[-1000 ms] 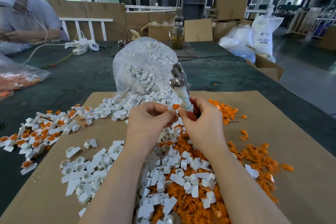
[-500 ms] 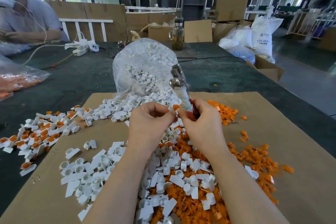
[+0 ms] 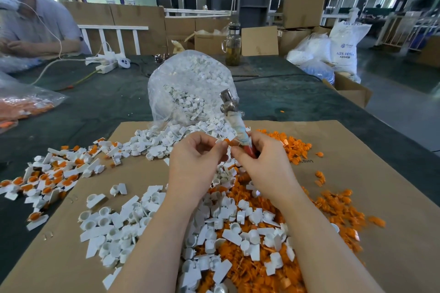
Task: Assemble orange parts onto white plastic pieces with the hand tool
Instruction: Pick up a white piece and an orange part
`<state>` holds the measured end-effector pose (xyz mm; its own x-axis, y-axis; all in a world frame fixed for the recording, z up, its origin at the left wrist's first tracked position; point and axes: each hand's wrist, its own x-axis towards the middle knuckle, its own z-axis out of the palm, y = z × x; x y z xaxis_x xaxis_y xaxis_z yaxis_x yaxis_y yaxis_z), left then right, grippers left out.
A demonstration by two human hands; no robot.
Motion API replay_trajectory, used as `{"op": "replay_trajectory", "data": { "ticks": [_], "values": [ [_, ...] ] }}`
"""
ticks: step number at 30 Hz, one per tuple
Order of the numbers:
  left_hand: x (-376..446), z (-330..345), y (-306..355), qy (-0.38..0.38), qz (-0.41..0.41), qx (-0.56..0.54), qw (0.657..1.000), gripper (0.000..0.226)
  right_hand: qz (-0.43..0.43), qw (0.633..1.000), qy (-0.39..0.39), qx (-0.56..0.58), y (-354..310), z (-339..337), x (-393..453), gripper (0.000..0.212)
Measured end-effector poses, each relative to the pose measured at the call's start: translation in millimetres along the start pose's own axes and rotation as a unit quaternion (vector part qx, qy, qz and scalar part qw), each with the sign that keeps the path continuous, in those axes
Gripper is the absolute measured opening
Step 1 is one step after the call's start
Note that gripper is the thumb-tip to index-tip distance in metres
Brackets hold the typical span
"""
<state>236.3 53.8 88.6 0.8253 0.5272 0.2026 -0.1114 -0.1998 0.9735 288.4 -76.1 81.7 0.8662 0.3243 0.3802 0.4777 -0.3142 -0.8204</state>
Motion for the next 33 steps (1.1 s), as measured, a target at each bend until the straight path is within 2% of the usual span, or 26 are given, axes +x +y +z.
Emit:
{"op": "replay_trajectory", "data": {
  "ticks": [3, 7, 13, 19, 26, 33],
  "values": [
    [2.2, -2.0, -1.3, 0.009, 0.000, -0.027, 1.000, 0.010, 0.041, 0.996, -0.079, 0.029, -0.2, -12.4, 0.4, 0.006],
    [5.7, -5.4, -2.4, 0.015, -0.009, -0.084, 0.996, 0.011, 0.072, 0.983, -0.166, -0.003, 2.6, -24.5, 0.2, 0.015],
    [7.9, -10.1, -3.7, 0.016, 0.010, -0.112, 0.994, 0.010, 0.075, 0.967, -0.240, -0.035, -1.6, -28.7, -1.9, 0.015],
    [8.5, -11.7, -4.6, 0.005, 0.027, -0.124, 0.992, 0.011, 0.082, 0.960, -0.266, -0.028, -2.3, -30.1, -2.7, 0.025],
    [8.8, -13.8, -6.0, 0.002, 0.030, -0.138, 0.990, 0.013, 0.048, 0.964, -0.250, -0.071, -0.2, -21.7, -2.0, 0.009],
    [10.3, -14.0, -6.5, 0.020, 0.016, -0.142, 0.990, 0.012, 0.026, 0.968, -0.226, -0.103, 0.2, -14.7, 0.3, 0.029]
  ]
}}
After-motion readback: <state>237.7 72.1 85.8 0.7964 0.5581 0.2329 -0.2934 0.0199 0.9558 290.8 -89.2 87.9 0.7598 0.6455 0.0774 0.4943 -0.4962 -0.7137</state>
